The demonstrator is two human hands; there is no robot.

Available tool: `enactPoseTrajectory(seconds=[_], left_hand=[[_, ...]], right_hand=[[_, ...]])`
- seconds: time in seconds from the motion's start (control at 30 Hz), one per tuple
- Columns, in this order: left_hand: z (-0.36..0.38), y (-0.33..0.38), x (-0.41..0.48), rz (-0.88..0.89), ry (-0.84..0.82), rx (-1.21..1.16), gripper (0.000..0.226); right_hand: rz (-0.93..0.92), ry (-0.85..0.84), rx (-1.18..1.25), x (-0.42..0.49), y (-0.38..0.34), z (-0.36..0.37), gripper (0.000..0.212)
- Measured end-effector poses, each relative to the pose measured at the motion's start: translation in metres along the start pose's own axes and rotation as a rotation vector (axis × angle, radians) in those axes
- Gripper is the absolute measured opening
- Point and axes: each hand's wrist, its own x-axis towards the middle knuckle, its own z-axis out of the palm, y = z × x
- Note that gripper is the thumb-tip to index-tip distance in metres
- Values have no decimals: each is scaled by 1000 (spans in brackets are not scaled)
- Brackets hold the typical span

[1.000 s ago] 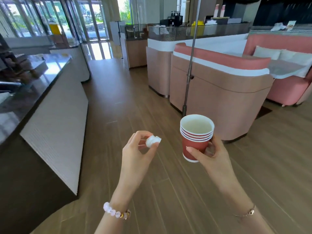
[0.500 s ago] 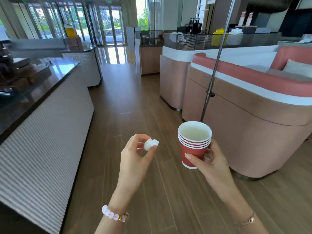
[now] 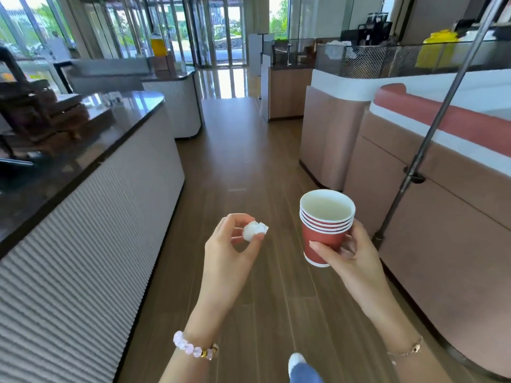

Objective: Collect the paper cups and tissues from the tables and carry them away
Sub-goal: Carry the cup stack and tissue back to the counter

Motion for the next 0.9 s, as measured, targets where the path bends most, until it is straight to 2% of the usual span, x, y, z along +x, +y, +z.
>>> enactPoseTrajectory(seconds=[0.53, 0.9], left_hand=[[94, -107, 322, -41, 170, 65, 13], [127, -204, 523, -44, 174, 69, 14]], right_hand=[[7, -196, 90, 377, 77, 49, 57], [37, -179, 86, 582, 146, 103, 59]])
